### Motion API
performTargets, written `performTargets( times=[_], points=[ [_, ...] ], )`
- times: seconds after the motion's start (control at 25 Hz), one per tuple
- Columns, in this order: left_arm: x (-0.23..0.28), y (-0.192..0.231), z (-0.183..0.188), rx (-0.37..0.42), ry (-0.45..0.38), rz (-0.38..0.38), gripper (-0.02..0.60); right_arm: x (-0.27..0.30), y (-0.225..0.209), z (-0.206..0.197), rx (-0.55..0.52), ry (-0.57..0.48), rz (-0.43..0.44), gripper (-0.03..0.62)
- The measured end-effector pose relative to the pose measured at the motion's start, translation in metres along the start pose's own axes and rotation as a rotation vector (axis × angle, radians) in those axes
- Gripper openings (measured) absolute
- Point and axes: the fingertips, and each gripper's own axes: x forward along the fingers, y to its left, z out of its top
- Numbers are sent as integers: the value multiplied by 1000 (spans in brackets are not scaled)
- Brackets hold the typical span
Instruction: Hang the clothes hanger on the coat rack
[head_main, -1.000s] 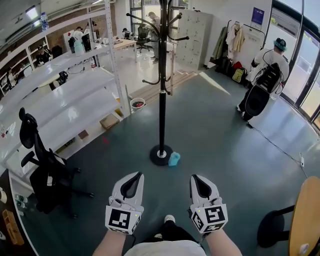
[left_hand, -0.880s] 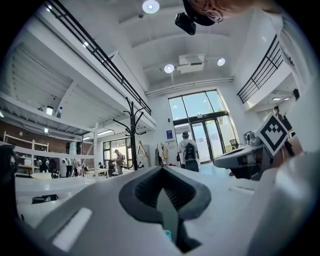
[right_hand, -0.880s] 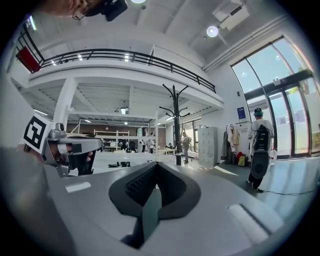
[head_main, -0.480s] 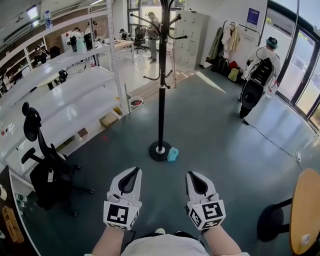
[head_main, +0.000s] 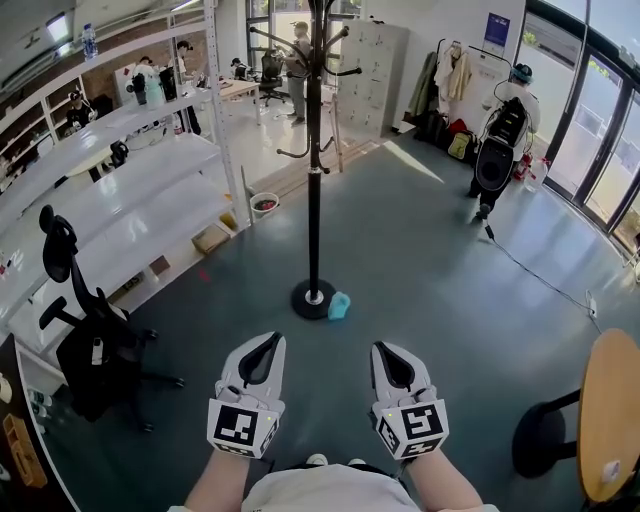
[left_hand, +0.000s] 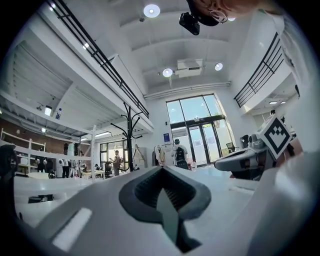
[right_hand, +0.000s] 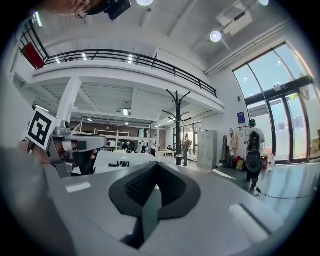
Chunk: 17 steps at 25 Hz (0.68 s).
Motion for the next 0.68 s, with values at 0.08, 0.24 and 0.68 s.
performTargets(
  times=[0.08,0.24,0.68],
  points=[
    [-1,0,2,3,-4,6,0,-1,0,1,-4,-5,-1,26],
    [-3,0,1,12,11,12,0,0,0,3,-2,-10,2,26],
    [1,5,1,5,8,25,0,10,0,0,-5,-5,12,26]
  ],
)
